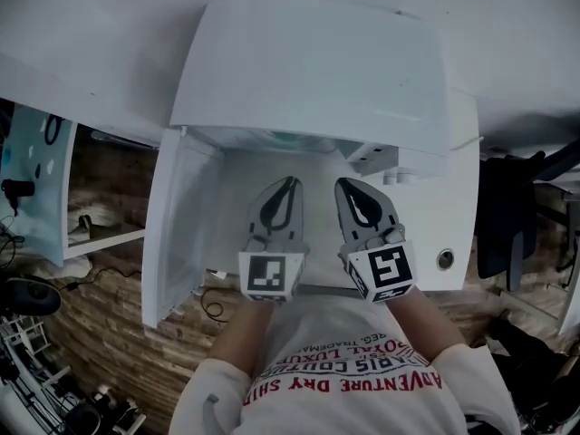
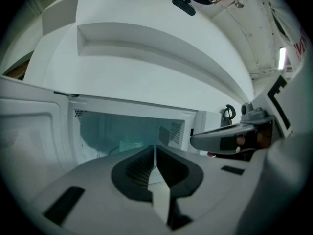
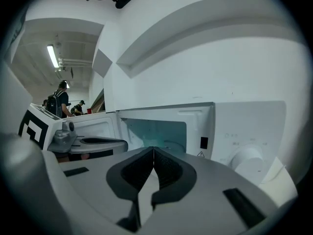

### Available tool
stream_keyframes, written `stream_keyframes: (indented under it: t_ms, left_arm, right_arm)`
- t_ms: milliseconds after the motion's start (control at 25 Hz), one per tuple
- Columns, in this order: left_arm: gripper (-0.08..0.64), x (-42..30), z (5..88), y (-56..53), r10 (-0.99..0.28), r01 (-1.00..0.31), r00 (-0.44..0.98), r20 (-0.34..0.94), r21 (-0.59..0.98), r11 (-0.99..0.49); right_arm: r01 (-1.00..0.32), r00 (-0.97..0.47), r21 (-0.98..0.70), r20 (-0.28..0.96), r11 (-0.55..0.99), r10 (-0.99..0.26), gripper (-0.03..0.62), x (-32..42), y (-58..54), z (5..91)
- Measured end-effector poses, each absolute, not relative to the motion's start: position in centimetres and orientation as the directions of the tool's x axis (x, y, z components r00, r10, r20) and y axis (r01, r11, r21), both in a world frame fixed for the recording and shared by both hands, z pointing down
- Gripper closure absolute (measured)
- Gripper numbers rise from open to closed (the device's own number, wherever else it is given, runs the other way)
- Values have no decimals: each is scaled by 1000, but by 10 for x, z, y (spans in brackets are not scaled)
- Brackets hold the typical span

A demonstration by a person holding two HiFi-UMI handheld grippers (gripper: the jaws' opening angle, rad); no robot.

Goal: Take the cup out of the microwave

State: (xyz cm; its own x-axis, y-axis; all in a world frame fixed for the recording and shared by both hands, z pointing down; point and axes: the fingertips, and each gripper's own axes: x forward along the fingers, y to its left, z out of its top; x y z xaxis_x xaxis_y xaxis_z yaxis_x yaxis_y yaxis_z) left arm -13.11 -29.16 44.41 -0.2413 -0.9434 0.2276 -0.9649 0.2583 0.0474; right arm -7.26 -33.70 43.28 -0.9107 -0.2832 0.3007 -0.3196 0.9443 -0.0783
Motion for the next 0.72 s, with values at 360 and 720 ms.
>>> stream_keyframes:
  t_ms: [360, 720]
  left_arm:
    - [388, -174, 492, -319, -927, -946, -258, 273, 124, 300]
    - [230, -207, 507, -352, -934, -958, -229, 273, 105, 266]
  right_arm:
    - [-326, -897, -96, 347, 941, -275, 580, -98, -354, 463]
    - [-331, -882, -107, 389, 937, -267, 580, -112, -363, 481]
